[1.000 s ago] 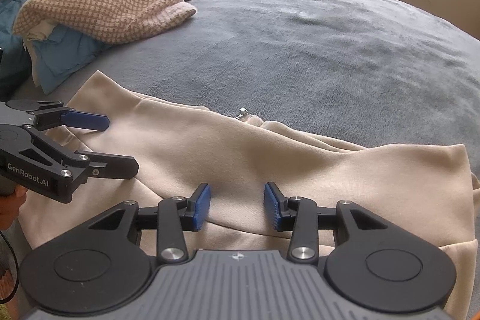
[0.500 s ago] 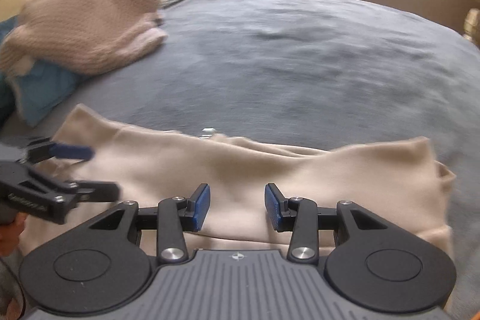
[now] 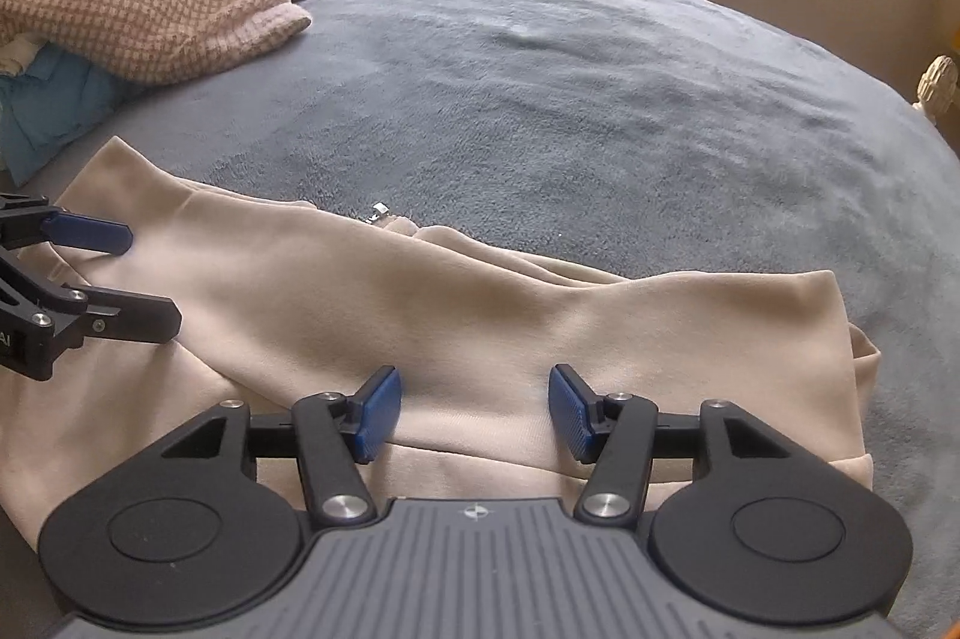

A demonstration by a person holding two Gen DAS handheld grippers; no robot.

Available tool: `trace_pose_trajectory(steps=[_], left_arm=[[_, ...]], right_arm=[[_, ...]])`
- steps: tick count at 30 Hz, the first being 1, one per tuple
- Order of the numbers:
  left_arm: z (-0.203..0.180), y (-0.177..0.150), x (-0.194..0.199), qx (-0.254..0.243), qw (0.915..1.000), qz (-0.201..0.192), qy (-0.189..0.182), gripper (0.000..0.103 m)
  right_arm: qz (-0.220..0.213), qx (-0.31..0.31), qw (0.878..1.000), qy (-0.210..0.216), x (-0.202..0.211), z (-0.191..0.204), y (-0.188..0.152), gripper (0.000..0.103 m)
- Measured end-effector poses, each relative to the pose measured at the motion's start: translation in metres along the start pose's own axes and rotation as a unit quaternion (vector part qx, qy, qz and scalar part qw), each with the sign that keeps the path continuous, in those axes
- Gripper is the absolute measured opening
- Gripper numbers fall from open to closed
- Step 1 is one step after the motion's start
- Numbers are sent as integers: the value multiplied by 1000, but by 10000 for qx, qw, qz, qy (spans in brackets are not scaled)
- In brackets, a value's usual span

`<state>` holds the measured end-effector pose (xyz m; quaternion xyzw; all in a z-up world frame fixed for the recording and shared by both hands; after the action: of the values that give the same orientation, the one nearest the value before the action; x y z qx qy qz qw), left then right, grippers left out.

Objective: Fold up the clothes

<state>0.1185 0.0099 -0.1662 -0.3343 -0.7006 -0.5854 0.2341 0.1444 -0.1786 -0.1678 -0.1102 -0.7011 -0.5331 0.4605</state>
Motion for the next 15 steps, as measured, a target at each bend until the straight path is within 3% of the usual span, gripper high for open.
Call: trace_pose_trajectory(steps=[3, 9, 15], left_arm=[[0, 0, 0, 2, 10000, 6, -4, 102], [2, 1, 1, 63, 10000, 22, -33, 102], [1, 0, 0, 32, 10000, 25, -23, 102]], right_arm=[[-171, -245, 9995, 33, 11, -5, 8, 58], [-411, -649, 9966, -302, 35, -31, 16, 57], [-400, -854, 9943, -507, 43, -47, 10, 57]])
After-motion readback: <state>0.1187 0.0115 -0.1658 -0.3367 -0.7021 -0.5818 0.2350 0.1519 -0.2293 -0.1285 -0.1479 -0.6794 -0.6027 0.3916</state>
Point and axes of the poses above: each gripper's, at about its wrist camera, not at the fingertips, and x roughly against the way its jaws point, z to its left, y to its top, the point moved 8 cm from there along -x, roughly the way its jaws point, and after that the axes turned 3 degrees about -z, right-handed, at the moved point
